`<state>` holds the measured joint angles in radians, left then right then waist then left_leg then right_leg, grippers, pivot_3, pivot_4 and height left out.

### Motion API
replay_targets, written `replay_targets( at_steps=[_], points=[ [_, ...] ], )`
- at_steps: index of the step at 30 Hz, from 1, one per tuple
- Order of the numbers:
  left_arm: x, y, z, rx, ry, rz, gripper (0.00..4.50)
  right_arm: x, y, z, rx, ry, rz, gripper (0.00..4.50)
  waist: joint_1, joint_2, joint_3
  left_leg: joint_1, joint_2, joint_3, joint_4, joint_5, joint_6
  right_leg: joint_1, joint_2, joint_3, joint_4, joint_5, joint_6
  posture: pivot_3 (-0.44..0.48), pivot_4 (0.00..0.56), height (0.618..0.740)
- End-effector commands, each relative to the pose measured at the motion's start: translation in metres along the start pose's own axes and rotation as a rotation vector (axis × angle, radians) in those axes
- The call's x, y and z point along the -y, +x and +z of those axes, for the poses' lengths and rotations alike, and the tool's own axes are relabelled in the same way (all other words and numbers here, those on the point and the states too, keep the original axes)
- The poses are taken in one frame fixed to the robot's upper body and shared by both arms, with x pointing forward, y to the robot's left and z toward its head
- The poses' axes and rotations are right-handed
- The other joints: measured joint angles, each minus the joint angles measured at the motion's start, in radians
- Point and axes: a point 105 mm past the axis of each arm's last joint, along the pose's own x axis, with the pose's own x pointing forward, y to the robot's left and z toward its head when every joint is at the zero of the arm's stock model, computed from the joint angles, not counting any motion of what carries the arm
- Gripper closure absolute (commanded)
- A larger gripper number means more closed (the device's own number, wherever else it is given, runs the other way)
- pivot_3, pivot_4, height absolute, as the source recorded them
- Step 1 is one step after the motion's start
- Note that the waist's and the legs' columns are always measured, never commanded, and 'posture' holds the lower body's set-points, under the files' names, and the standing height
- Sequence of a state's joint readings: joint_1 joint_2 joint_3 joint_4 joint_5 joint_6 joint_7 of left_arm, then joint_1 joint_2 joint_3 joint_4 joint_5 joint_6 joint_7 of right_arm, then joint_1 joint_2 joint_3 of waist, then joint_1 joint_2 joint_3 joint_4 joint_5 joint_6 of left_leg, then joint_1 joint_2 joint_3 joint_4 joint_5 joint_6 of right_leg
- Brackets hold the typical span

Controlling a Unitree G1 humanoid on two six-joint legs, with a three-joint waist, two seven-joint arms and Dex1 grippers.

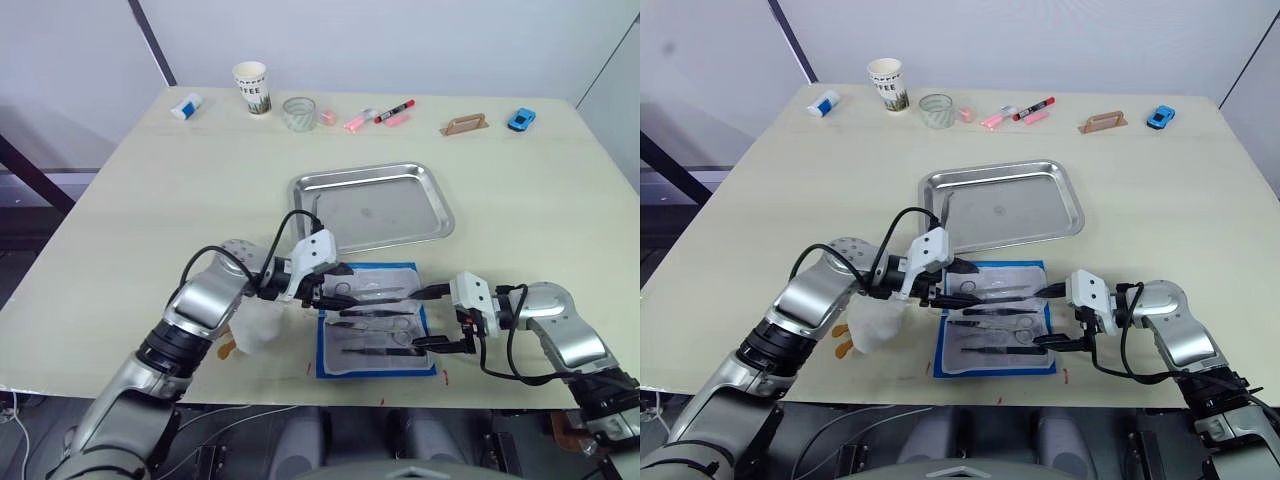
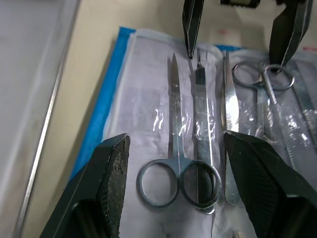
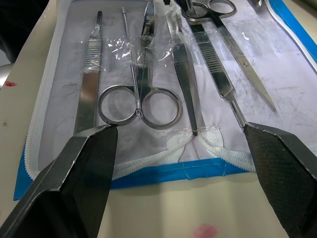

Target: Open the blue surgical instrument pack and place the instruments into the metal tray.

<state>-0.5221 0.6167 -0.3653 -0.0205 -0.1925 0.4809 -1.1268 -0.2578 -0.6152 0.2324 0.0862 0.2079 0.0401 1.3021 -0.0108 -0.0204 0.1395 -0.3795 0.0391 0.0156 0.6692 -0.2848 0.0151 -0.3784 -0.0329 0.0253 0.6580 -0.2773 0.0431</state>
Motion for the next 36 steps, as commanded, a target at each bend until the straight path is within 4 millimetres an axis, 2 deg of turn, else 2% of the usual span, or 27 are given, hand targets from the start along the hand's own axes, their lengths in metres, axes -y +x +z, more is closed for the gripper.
replay_targets(
  at_steps=[1,5,10,20,29,36],
  points=[
    [-0.006,0.001,0.01,0.013,0.062,0.011,1.29,-0.013,0.008,-0.016,-0.046,0.062,0.052,0.1,0.0,0.0,0.0,0.0,0.0,0.0,0.0,0.0,0.0,0.0,0.0,0.0,0.0,0.0,0.0,0.0,0.15,0.74],
    [-0.007,0.002,0.011,0.019,0.071,0.009,1.29,-0.013,0.009,-0.015,-0.045,0.062,0.052,0.1,0.0,0.0,0.0,0.0,0.0,0.0,0.0,0.0,0.0,0.0,0.0,0.0,0.0,0.0,0.0,0.0,0.15,0.74],
    [-0.006,0.003,0.011,0.009,0.089,-0.003,2.58,-0.013,0.009,-0.016,-0.044,0.064,0.05,0.1,0.0,0.0,0.0,0.0,0.0,0.0,0.0,0.0,0.0,0.0,0.0,0.0,0.0,0.0,0.0,0.0,0.15,0.74],
    [-0.004,0.007,0.008,-0.026,0.127,-0.036,2.58,-0.013,0.011,-0.016,-0.039,0.067,0.046,0.1,-0.001,0.0,0.0,0.0,0.0,0.0,0.0,0.0,0.0,0.0,0.0,0.0,0.001,0.0,0.0,0.0,0.15,0.74],
    [-0.007,0.008,-0.012,-0.129,0.175,-0.028,2.58,-0.012,0.012,-0.015,-0.036,0.066,0.042,0.1,-0.002,0.0,0.0,0.001,0.0,0.0,0.0,0.0,0.0,0.0,0.001,0.0,0.001,0.0,0.0,0.0,0.15,0.74],
    [-0.01,0.003,-0.013,-0.149,0.162,-0.005,2.58,-0.012,0.012,-0.015,-0.036,0.066,0.038,0.1,-0.003,0.0,0.0,0.001,0.0,0.0,0.0,0.0,0.0,0.0,0.001,0.001,0.002,0.0,0.0,0.0,0.15,0.74]
  ],
)
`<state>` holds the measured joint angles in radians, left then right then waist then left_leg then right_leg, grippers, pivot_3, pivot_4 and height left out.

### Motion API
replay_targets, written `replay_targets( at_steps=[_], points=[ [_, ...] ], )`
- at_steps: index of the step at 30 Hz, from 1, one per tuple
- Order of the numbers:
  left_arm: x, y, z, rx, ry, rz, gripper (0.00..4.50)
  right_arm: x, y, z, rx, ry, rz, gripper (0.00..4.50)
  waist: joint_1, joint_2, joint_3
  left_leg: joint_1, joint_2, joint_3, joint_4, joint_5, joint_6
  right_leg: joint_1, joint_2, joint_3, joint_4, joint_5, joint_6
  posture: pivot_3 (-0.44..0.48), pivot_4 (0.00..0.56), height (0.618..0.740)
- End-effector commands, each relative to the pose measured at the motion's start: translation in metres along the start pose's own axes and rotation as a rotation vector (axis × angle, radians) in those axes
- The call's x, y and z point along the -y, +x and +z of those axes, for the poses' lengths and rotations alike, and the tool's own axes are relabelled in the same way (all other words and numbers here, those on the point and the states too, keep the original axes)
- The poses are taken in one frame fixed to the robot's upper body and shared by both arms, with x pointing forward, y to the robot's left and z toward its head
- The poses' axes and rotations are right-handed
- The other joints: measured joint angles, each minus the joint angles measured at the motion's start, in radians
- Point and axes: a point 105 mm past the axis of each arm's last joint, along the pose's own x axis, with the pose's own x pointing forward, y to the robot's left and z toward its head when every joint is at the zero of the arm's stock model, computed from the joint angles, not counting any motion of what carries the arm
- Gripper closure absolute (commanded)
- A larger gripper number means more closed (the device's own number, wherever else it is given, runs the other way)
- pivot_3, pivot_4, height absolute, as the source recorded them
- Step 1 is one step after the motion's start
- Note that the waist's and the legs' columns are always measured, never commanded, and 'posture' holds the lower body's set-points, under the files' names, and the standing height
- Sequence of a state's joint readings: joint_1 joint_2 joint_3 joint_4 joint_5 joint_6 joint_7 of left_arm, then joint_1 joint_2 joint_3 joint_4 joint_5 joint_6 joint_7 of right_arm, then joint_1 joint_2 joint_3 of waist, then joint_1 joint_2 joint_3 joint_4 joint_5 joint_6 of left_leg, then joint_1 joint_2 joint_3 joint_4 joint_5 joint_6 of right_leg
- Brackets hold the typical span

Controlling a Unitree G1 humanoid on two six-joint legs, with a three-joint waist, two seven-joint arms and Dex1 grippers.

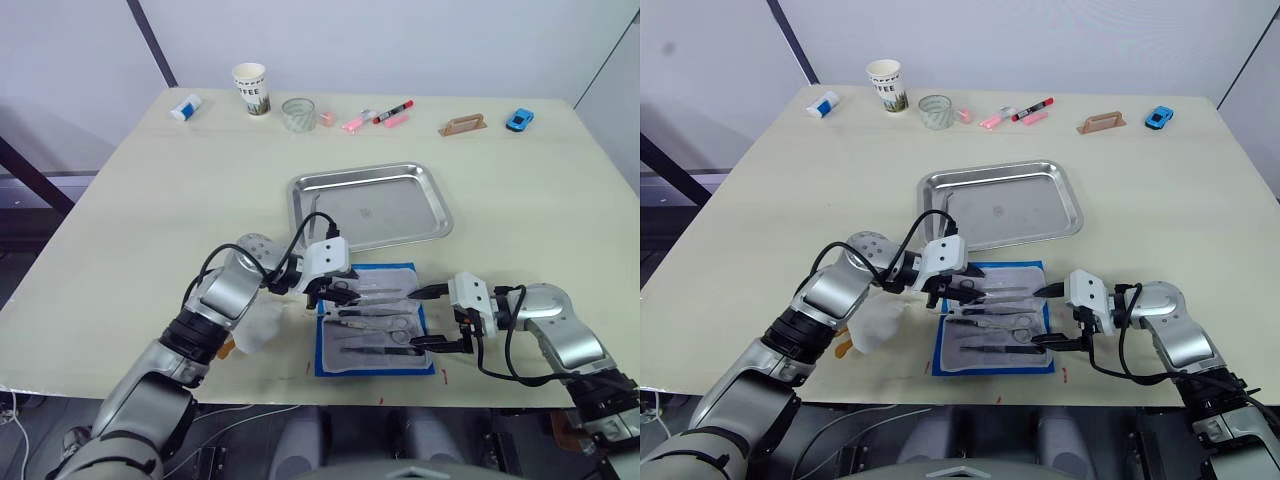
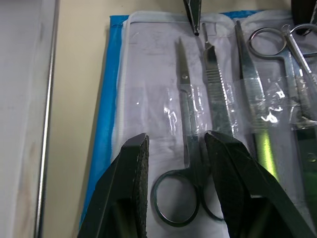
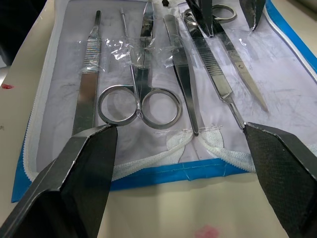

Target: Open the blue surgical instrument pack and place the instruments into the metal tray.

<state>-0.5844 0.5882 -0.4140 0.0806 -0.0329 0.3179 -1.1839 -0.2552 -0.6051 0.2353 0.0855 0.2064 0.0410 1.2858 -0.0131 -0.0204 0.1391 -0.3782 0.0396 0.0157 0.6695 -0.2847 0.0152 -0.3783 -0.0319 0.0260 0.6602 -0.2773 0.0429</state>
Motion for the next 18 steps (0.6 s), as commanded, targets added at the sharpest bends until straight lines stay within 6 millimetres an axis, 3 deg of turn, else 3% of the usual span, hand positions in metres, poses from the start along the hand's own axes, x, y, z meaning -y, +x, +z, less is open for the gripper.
replay_targets(
  at_steps=[1,10,11,13,15,18],
  points=[
    [0.0022,-0.0052,-0.0116,-0.061,-0.015,0.009,2.58,-0.0123,0.0093,-0.015,-0.044,0.063,0.049,0.1,-0.001,0.0,0.0,0.0,0.0,0.0,0.0,0.0,0.0,0.0,0.0,0.0,0.0,0.0,0.0,0.0,0.15,0.74],
    [0.006,-0.0014,-0.0133,-0.079,0.004,-0.007,2.58,-0.0121,0.0103,-0.0146,-0.042,0.062,0.052,0.1,-0.001,0.0,0.0,0.0,0.0,0.0,0.0,0.0,0.0,0.0,0.0,0.0,0.0,0.0,0.0,0.0,0.15,0.74],
    [0.0069,-0.0003,-0.014,-0.086,0.009,-0.018,3.0,-0.0119,0.0104,-0.0144,-0.042,0.062,0.052,0.1,-0.001,0.0,0.0,0.0,0.0,0.0,0.0,0.0,0.0,0.0,0.0,0.0,0.0,0.0,0.0,0.0,0.15,0.74],
    [0.0082,0.0014,-0.0156,-0.098,0.017,-0.035,3.39,-0.0115,0.0105,-0.0139,-0.041,0.061,0.052,0.1,0.0,0.0,0.0,0.0,0.0,0.0,0.0,0.0,0.0,0.0,0.0,0.0,0.0,0.0,0.0,0.0,0.15,0.74],
    [0.0087,0.0024,-0.0159,-0.099,0.018,-0.044,4.33,-0.0113,0.0105,-0.0138,-0.041,0.061,0.052,0.1,0.0,0.0,-0.001,0.0,0.0,0.0,0.0,0.0,0.0,0.0,0.0,0.0,0.0,0.0,0.0,0.0,0.15,0.74],
    [0.0095,0.0039,-0.0156,-0.102,0.021,-0.057,4.49,-0.0115,0.011,-0.0137,-0.04,0.062,0.05,0.1,0.0,0.0,-0.001,0.001,0.0,0.0,0.0,0.0,0.0,0.001,0.0,0.0,0.0,0.0,0.0,0.0,0.15,0.74]
  ],
)
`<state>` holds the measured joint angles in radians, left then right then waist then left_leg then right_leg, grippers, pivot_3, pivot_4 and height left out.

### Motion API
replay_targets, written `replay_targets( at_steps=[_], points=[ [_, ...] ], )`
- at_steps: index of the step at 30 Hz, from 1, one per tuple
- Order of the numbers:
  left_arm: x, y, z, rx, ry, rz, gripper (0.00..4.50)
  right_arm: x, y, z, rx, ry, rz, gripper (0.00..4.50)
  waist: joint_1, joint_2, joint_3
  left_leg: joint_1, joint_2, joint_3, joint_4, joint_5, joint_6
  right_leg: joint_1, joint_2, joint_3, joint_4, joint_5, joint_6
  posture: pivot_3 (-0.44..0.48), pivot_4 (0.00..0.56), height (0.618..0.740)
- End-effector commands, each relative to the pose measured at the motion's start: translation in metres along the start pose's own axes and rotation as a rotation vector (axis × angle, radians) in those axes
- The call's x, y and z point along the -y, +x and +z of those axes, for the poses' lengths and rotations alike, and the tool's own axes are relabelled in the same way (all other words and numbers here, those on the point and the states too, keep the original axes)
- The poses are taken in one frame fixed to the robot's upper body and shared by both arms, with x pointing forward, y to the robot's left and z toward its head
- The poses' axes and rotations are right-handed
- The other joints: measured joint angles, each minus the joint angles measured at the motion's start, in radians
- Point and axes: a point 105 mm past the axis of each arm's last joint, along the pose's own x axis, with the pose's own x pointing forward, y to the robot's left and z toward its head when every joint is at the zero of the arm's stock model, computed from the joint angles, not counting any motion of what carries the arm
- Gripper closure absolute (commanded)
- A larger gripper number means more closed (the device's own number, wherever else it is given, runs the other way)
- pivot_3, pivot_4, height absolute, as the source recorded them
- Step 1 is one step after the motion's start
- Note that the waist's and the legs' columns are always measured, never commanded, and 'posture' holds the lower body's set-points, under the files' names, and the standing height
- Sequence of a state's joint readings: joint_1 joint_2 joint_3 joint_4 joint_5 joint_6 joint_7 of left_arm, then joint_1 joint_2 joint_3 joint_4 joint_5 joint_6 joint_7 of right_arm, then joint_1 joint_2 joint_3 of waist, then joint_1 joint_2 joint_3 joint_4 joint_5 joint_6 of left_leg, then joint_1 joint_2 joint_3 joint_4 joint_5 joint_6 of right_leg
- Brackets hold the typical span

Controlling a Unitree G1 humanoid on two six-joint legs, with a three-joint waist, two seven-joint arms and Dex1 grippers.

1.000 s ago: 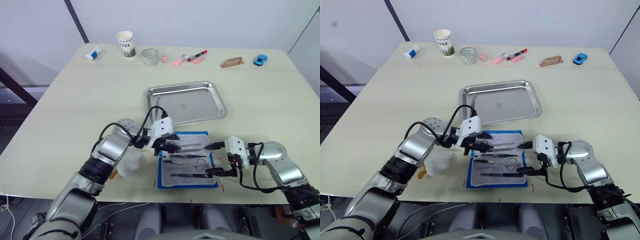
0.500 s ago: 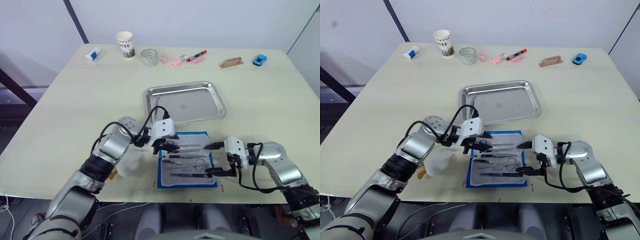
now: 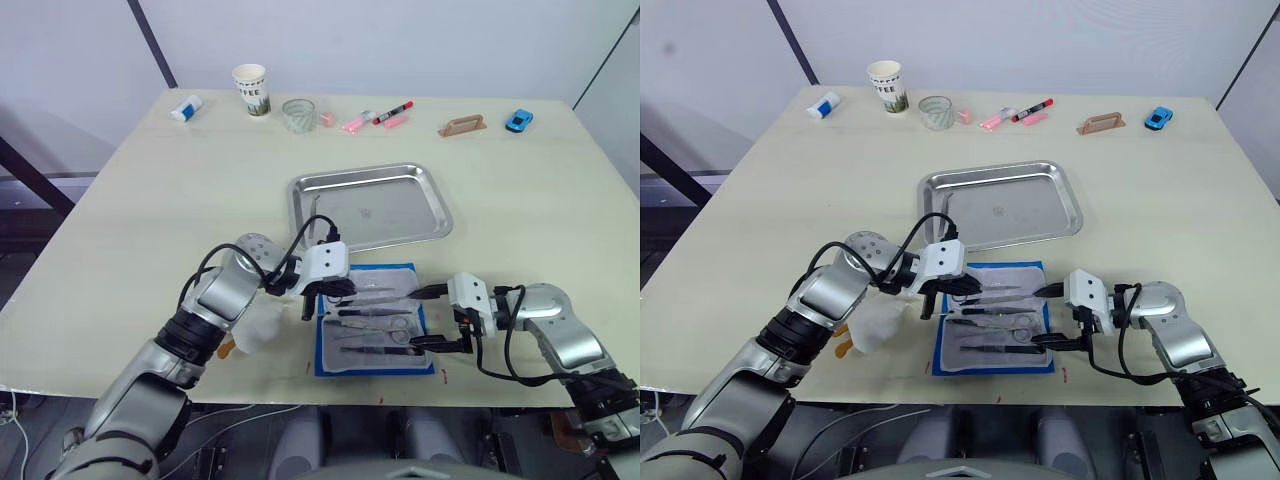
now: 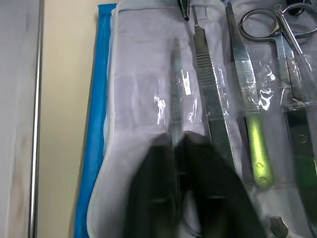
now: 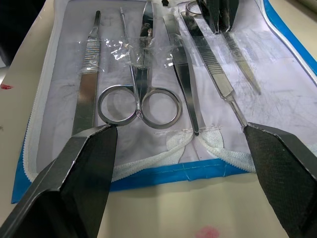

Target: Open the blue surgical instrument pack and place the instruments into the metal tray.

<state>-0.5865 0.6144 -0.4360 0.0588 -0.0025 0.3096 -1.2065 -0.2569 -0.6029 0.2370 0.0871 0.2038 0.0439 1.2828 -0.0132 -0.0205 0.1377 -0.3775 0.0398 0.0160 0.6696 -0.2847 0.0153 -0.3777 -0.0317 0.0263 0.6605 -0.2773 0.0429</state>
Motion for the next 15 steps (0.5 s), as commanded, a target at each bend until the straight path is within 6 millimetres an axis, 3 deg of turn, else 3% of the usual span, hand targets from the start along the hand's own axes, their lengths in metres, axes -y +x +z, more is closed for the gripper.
replay_targets(
  at_steps=[1,15],
  points=[
    [0.006,0.008,-0.012,-0.052,-0.019,-0.037,4.49,-0.012,0.011,-0.013,-0.038,0.06,0.052,0.1,0.0,0.0,0.0,0.0,0.0,0.0,0.0,0.0,0.0,0.0,0.0,0.0,0.0,0.0,0.0,0.0,0.15,0.74],
    [-0.002,-0.011,0.01,-0.043,-0.027,-0.041,4.49,-0.011,0.017,-0.016,-0.071,0.07,0.069,0.1,-0.007,0.0,-0.002,0.001,0.001,0.0,0.0,0.0,0.0,0.0,0.001,0.001,0.0,0.0,0.0,0.0,0.15,0.74]
  ],
)
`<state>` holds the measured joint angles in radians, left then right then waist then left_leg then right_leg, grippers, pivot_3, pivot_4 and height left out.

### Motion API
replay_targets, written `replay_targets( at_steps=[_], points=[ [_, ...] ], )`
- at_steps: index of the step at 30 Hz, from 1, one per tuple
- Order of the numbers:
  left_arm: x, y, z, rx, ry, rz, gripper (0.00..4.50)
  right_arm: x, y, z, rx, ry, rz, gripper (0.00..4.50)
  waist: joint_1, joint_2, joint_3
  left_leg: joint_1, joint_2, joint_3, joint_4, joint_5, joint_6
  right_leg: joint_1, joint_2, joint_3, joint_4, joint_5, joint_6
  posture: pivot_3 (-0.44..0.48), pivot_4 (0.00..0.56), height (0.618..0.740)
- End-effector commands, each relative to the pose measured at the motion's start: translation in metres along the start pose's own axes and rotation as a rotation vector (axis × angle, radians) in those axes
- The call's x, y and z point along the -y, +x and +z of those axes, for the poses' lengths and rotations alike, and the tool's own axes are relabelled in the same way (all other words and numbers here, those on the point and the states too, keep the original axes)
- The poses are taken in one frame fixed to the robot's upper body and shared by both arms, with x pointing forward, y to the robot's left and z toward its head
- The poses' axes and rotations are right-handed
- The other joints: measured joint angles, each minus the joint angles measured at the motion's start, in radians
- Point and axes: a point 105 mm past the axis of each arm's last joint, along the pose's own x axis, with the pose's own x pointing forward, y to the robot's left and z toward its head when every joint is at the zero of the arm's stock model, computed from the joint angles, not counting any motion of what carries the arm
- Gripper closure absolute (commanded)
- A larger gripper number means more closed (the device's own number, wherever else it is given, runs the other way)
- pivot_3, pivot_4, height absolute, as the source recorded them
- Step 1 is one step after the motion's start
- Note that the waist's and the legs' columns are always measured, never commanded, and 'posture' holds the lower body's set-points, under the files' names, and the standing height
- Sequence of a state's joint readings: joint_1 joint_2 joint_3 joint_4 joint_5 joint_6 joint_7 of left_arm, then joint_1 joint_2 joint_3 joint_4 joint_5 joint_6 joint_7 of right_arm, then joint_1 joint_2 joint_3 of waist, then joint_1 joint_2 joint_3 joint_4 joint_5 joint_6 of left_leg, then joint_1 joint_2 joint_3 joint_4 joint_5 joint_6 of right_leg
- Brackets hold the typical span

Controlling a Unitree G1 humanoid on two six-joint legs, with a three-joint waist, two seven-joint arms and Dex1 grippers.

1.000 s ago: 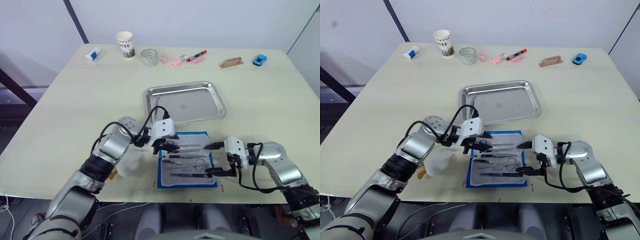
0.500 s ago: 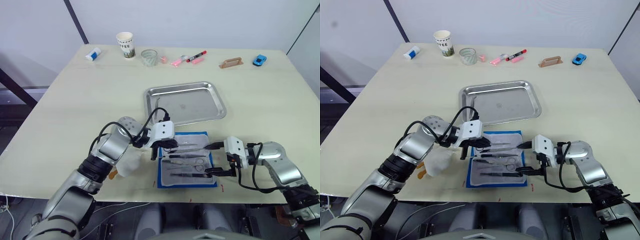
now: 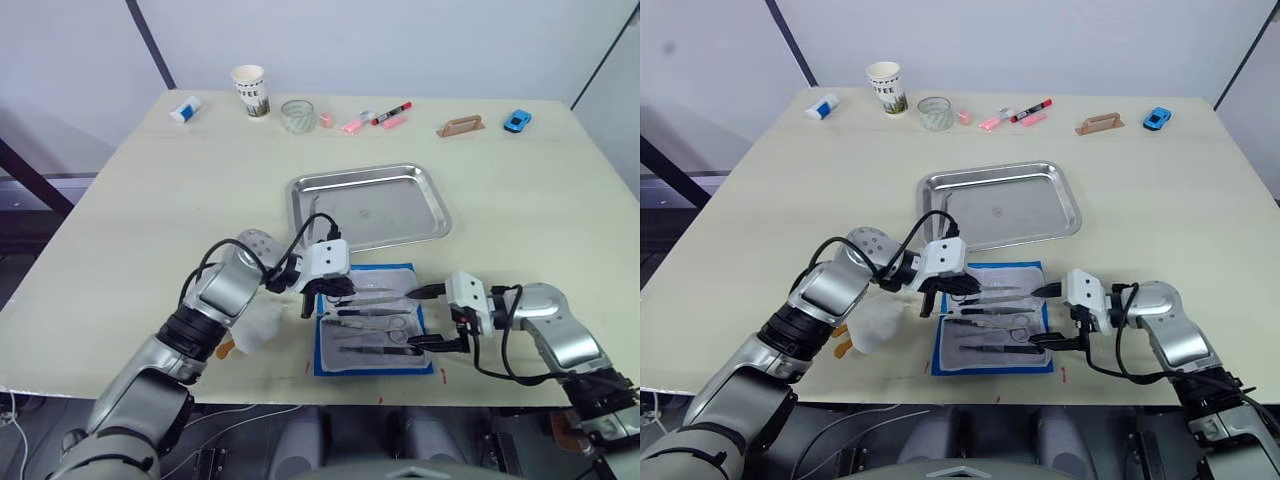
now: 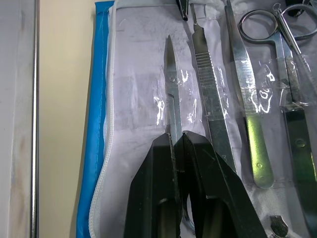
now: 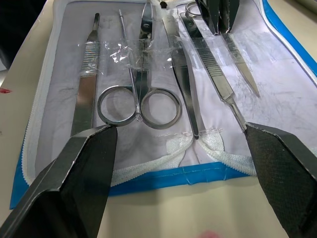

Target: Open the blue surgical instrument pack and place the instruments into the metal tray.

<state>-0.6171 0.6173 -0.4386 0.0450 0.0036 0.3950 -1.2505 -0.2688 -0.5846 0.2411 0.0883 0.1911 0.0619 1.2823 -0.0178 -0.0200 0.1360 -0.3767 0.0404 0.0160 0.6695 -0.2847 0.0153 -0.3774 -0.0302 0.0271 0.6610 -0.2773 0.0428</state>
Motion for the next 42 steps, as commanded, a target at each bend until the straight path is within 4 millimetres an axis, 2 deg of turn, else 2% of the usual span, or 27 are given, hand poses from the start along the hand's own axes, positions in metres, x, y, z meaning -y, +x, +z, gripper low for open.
replay_targets(
  at_steps=[1,25,37,42],
  points=[
    [-0.001,-0.008,0.009,-0.017,0.013,-0.013,4.49,-0.012,0.013,-0.02,-0.086,0.068,0.067,0.1,-0.003,0.0,0.0,0.0,0.0,0.0,0.0,0.0,0.0,0.0,0.0,0.0,0.0,0.0,0.0,0.0,0.15,0.74],
    [-0.008,-0.032,0.029,-0.115,-0.006,-0.042,4.49,-0.011,0.023,-0.023,-0.122,0.086,0.087,0.1,-0.018,0.0,0.0,0.001,0.002,-0.001,0.0,0.0,0.0,-0.001,0.003,0.001,0.001,-0.001,-0.002,0.0,0.15,0.74],
    [0.002,-0.059,-0.003,-0.183,-0.058,-0.014,4.49,-0.011,0.021,-0.027,-0.135,0.092,0.095,0.1,-0.023,0.0,0.0,0.001,0.003,-0.001,-0.001,0.0,0.0,-0.001,0.004,0.002,0.001,-0.001,-0.003,0.0,0.15,0.74],
    [0.006,-0.079,-0.015,-0.192,-0.086,0.019,4.49,-0.011,0.021,-0.027,-0.136,0.091,0.101,0.1,-0.023,0.0,0.0,0.001,0.004,-0.001,-0.001,0.0,0.0,-0.001,0.004,0.002,0.001,-0.001,-0.003,0.0,0.15,0.74]
  ],
)
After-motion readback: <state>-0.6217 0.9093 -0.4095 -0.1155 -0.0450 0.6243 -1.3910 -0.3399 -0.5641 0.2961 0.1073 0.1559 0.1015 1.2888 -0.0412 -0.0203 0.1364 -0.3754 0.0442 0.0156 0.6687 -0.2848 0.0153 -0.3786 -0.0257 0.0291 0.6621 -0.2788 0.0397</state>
